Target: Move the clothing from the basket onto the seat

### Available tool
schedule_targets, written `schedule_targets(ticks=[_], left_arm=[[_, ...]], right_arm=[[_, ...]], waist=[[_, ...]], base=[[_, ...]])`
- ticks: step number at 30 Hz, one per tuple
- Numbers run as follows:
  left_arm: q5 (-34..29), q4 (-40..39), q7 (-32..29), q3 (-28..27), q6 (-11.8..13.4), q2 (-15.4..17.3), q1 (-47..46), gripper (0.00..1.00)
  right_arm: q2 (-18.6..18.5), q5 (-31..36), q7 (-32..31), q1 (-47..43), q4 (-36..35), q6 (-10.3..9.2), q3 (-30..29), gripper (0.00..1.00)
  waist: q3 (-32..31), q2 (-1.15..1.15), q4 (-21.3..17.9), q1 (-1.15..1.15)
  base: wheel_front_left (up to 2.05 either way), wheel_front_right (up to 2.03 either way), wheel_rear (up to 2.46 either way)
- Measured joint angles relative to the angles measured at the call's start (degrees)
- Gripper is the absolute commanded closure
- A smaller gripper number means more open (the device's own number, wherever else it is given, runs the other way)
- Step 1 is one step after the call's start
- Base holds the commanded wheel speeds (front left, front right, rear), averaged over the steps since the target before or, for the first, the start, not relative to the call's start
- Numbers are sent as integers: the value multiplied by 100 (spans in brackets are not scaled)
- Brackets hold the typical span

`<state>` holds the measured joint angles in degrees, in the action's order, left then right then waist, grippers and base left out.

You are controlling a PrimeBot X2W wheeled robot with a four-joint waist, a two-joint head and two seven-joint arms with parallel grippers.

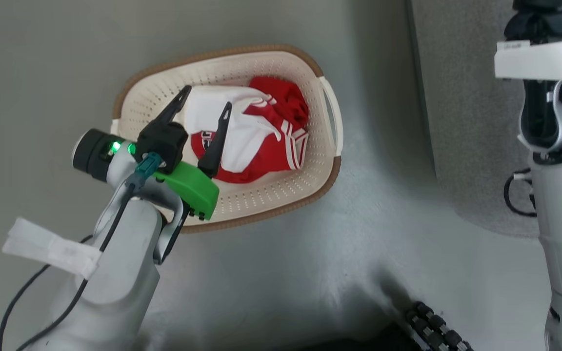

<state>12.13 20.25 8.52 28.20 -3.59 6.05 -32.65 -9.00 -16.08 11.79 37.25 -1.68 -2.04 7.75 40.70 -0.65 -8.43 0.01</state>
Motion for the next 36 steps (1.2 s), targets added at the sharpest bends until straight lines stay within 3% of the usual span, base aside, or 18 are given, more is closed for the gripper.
schedule_targets(ticks=[15,36], left_arm=[[-515,747,-148,541,-207,74,-805,0],[-636,1756,-413,683,-296,281,-1448,0]], right_arm=[[172,0,81,728,132,96,118,0],[415,-9,213,1175,494,204,420,0]], waist=[[1103,0,-279,0],[1622,0,-870,-1]], base=[[0,0,0],[0,0,0]])
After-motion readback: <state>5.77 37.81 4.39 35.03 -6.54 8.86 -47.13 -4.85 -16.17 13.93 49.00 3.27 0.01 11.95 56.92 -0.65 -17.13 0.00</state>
